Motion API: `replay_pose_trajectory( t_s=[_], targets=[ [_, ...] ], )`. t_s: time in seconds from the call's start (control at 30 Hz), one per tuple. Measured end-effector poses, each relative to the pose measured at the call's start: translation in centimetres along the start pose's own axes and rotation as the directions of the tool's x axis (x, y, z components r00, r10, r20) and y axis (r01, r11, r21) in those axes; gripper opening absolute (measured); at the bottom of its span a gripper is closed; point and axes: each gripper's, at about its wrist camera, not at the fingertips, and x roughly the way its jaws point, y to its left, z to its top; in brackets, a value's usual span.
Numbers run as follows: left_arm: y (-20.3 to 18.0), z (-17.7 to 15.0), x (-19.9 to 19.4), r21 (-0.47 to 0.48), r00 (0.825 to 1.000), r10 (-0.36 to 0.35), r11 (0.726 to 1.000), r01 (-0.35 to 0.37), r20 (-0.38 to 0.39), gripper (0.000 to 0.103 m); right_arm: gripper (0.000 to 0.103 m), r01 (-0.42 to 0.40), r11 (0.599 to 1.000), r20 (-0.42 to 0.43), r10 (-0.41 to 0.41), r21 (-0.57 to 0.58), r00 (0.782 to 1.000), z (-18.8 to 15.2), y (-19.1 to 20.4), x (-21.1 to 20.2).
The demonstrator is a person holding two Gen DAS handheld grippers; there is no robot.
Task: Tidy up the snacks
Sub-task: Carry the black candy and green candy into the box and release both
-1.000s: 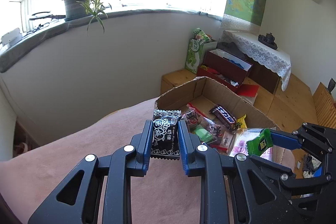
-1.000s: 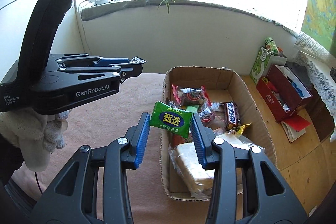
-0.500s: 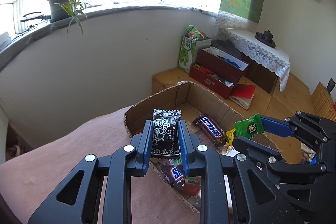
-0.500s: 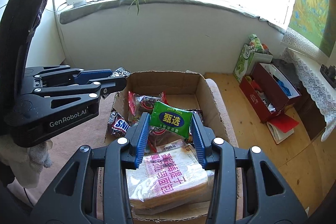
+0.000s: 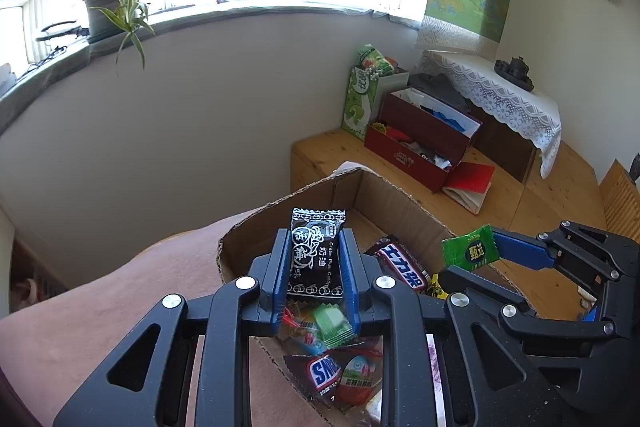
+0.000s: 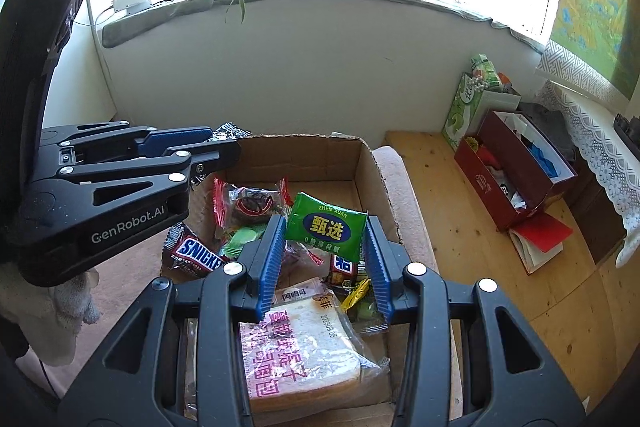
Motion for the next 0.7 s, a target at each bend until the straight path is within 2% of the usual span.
replay_pose_trajectory(
  t_s=[0.7],
  targets=[
    [0.18,0.42,0.97,-0.01,1.0,0.013,1.0,-0.013,-0.012,0.023,0.042,0.016,1.0,-0.005,-0.016,-0.007,1.0,0.02,-0.24,0.81]
  ],
)
